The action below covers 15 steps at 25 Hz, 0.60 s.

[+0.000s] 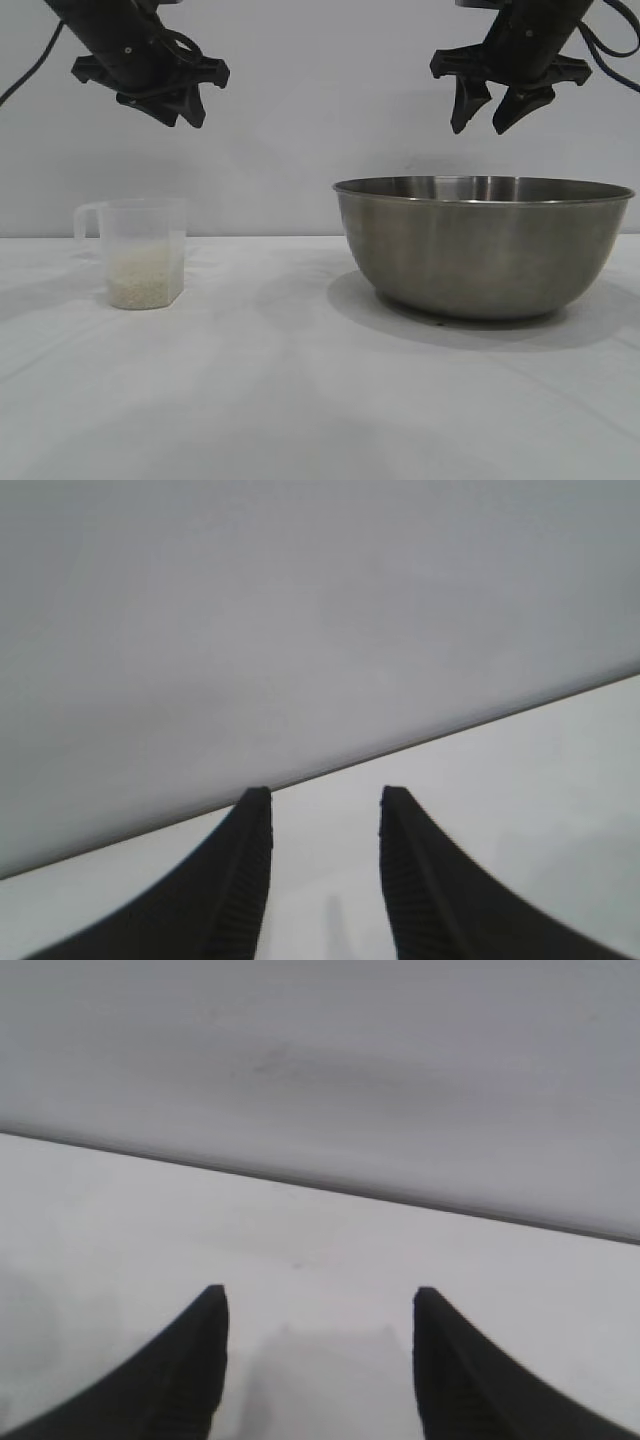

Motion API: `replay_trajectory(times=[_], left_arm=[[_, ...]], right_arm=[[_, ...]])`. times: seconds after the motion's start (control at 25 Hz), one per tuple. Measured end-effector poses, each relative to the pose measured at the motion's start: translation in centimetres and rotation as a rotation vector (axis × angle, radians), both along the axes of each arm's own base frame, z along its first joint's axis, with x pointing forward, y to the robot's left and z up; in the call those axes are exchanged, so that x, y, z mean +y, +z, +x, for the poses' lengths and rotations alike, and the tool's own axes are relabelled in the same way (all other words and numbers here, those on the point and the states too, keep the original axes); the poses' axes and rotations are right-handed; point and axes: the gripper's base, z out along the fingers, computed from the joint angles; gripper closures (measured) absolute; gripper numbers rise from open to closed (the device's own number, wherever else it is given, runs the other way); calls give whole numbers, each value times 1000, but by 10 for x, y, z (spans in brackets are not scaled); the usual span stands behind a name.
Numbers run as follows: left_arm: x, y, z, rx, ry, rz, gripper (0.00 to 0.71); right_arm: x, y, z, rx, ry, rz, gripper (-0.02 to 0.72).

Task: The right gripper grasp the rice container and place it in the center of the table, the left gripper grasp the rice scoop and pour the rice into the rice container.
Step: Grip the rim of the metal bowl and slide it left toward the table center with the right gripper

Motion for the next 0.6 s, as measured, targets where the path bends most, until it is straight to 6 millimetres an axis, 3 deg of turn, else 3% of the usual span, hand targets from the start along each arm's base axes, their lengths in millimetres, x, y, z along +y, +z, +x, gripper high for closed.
replay_trajectory(times=[0.52,0.6], left_arm=[[0,0,0,2,0,0,480],[0,0,0,2,0,0,480]], right_arm=[[0,-1,-1,9,2,-3,314],[0,-2,-2,24,7,-9,224]])
